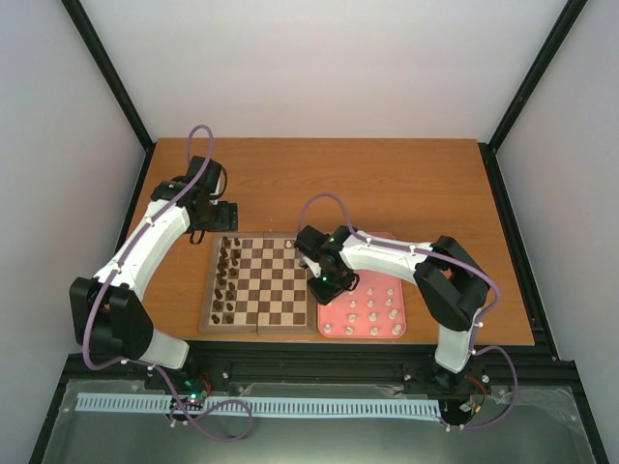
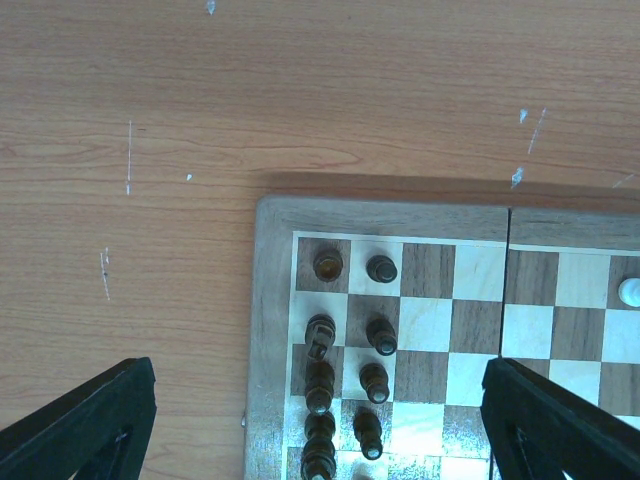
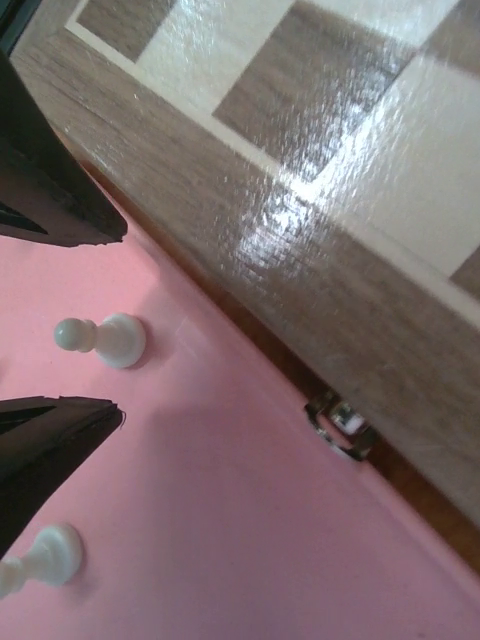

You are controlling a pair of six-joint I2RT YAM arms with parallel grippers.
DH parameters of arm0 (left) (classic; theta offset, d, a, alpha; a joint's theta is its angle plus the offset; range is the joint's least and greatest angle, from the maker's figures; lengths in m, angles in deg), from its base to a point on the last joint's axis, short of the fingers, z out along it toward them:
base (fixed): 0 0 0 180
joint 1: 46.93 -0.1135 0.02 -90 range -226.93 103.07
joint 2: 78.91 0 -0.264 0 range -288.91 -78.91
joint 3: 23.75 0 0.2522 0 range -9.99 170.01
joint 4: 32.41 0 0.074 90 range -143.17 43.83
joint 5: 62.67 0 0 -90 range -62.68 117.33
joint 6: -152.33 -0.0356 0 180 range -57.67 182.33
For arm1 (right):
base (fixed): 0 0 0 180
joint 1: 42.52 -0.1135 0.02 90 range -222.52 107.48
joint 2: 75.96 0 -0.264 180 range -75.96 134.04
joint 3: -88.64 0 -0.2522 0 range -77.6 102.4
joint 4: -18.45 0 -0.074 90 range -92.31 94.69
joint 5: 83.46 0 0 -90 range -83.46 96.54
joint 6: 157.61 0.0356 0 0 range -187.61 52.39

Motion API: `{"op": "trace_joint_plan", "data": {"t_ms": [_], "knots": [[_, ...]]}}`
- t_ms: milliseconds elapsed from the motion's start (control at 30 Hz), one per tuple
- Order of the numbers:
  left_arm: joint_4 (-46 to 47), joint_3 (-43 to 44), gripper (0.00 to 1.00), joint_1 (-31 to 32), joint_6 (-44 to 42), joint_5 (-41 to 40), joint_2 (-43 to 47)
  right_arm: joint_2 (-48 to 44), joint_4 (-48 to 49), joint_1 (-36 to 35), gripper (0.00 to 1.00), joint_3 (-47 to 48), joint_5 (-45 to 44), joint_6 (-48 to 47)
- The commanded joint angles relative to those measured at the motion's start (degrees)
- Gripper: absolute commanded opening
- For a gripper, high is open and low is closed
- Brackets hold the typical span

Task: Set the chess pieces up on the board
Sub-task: Pick up the chess piece from the storage box.

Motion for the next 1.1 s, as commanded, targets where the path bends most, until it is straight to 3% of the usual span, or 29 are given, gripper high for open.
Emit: {"op": "trace_joint_plan", "data": {"t_ms": [0, 800, 967, 1067], "knots": [[0.8, 0.7, 1.0, -0.4, -0.6, 0.1, 0.2, 0.9, 1.5, 0.0, 0.4, -1.4, -1.3, 1.6], [1.0, 0.5, 1.0, -0.4, -0.5, 0.4, -0.3, 1.2, -0.4, 0.0, 0.13, -1.3, -2.2, 2.6], [0.9, 0.5, 1.0, -0.4, -0.5, 0.4, -0.2, -0.1, -3.2, 0.0, 0.03, 1.4, -4.6, 2.8], [1.0, 0.6, 1.0, -0.4, -0.5, 0.2, -0.2, -0.5, -6.1, 0.0, 0.03, 5.3, -5.7, 2.7]]}}
